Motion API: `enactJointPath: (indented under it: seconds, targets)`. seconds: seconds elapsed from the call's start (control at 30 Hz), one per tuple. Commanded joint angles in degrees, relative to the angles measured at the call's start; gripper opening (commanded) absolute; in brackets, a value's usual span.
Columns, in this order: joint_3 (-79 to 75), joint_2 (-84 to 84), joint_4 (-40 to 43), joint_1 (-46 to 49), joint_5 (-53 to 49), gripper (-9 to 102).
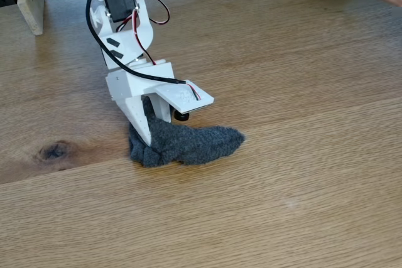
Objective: Clean the area in front of the robot
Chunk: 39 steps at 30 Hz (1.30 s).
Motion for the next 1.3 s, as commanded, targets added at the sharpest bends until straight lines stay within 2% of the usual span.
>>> enactJointPath:
  seconds: [0.0,0.33,0.5,0.67,0.87,1.0,1.07,1.27]
  targets:
    - [-4.57,3.43,0.79,-2.46,4.39,0]
    - [-4.66,3.87,-4.57,-12.39,8.17,0]
    - [-4.66,1.14,-13.80,-13.71,0.18,0]
    - [-6.77,-2.90,-19.51,-11.43,-8.26,0]
    - [-25.66,-12.83,-9.23,-4.04,-12.92,0]
    - [-39.37,-20.30,-5.27,0.09,-15.91,0]
    - [-44.03,-22.76,-4.22,2.11,-18.37,0]
    - [-48.96,-24.35,7.56,10.20,-21.45,0]
